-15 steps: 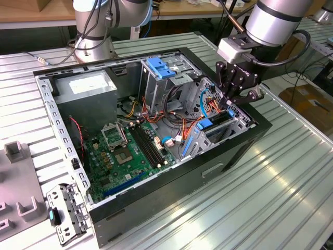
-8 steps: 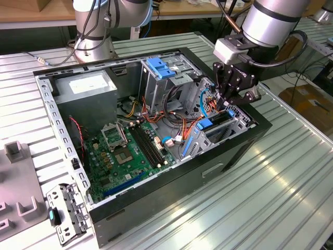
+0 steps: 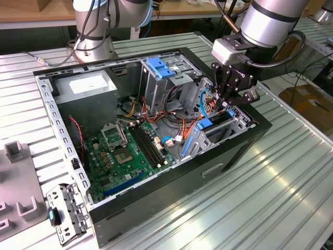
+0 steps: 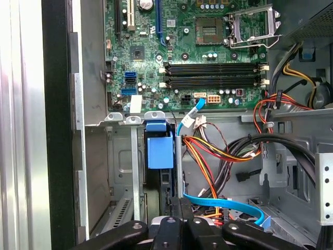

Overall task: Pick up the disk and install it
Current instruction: 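Insert the second disk wire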

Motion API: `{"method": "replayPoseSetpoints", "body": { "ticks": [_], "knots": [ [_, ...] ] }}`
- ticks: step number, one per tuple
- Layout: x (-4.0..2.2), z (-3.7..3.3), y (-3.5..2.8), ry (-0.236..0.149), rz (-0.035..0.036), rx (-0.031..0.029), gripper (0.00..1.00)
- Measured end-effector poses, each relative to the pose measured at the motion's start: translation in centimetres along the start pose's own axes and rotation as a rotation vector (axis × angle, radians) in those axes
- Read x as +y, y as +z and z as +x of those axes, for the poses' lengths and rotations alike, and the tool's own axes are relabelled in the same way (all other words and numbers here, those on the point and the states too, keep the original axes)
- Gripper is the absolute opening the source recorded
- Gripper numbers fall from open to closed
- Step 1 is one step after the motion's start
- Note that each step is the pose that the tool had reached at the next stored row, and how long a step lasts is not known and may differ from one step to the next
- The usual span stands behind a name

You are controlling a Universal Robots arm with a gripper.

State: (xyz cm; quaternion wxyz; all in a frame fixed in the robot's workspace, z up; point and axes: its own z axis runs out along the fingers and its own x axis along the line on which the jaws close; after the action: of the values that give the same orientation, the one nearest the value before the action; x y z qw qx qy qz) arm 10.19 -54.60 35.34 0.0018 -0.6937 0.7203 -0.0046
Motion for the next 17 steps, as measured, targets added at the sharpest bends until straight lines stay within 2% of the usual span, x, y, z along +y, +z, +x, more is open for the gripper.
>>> {"method": "replayPoseSetpoints", "body": {
  "ticks": [16, 17],
  "knots": [
    [0.05, 0.0, 0.0, 0.0, 0.0, 0.0, 0.11],
    [0.06, 0.0, -0.11, 0.0, -0.0001, -0.0052, 0.11]
  ]
}}
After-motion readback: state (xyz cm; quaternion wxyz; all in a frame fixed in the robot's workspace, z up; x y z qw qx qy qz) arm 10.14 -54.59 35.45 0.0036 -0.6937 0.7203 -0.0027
